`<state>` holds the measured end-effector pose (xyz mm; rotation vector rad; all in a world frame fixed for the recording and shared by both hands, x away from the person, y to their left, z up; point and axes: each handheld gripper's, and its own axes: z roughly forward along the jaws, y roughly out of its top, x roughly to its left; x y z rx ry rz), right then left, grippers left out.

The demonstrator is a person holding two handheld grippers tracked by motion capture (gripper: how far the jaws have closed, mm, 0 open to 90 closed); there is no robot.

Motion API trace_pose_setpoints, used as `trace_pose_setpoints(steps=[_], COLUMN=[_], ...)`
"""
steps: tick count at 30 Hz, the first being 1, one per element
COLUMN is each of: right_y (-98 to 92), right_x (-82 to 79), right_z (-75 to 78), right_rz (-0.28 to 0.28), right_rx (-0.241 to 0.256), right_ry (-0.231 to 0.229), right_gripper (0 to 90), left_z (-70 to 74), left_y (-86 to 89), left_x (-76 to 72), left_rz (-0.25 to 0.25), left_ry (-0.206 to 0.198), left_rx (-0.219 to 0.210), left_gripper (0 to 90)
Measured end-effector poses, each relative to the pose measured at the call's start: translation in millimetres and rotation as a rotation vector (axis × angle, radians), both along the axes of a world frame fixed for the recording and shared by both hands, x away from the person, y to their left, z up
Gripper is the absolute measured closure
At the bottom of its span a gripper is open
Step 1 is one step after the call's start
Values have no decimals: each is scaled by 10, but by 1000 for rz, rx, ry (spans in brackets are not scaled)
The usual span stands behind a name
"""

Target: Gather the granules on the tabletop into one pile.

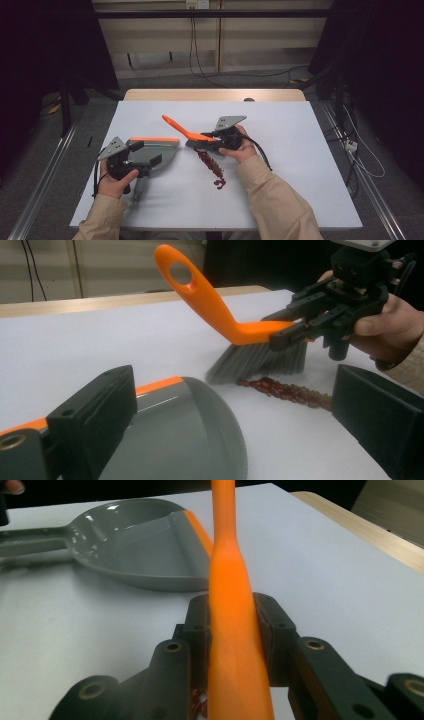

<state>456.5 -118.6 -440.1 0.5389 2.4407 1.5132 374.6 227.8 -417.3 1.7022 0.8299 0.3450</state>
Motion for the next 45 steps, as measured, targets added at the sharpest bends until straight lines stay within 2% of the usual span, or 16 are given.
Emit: trace_pose_setpoints(steps=[9,16,27,45], right_y=[-26,-51,-93,-152], right_x=[-73,-135,-242,-498], right_z=[-6,-1,4,4], right_rz=[100,142,174,173], right_rx=[-4,-12,-20,-25], right_ry=[-22,-27,-35,-44], right_gripper=[711,710,709,703], left_z=[4,4,7,11], left_y=[15,19,30,46], left_x=[-1,0,-5,-13], left_rz=[9,10,17,24], left_ry=[2,2,1,-1], left_rx=[-6,-1,-4,-3], left_gripper=[49,49,48,49])
